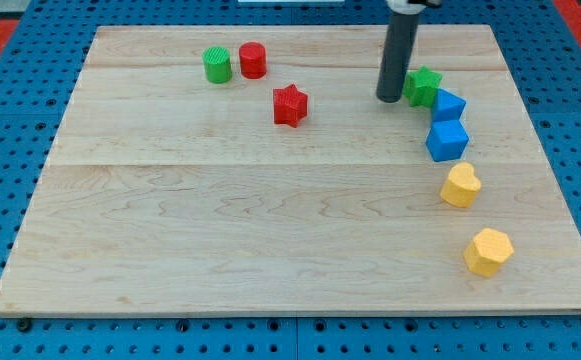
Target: Touch the right side of green star
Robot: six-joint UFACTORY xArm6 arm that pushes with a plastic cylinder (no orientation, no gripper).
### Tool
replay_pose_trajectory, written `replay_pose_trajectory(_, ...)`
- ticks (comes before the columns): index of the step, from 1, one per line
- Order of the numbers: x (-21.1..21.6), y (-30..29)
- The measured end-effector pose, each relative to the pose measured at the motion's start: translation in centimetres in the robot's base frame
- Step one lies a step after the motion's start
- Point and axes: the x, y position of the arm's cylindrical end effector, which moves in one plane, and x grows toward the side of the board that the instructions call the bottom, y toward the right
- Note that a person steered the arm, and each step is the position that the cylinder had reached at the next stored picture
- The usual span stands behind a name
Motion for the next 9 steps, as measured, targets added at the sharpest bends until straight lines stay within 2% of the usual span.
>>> replay_pose_trajectory(3, -4.2, 1.5)
replay_pose_trajectory(4, -2.8, -1.8)
replay_pose_trajectory(5, -1.0, -1.7)
replay_pose_trajectory(6, -0.8, 2.9)
replay_pose_trajectory(7, -1.2, 5.2)
replay_pose_trajectory(9, -6.7, 5.3)
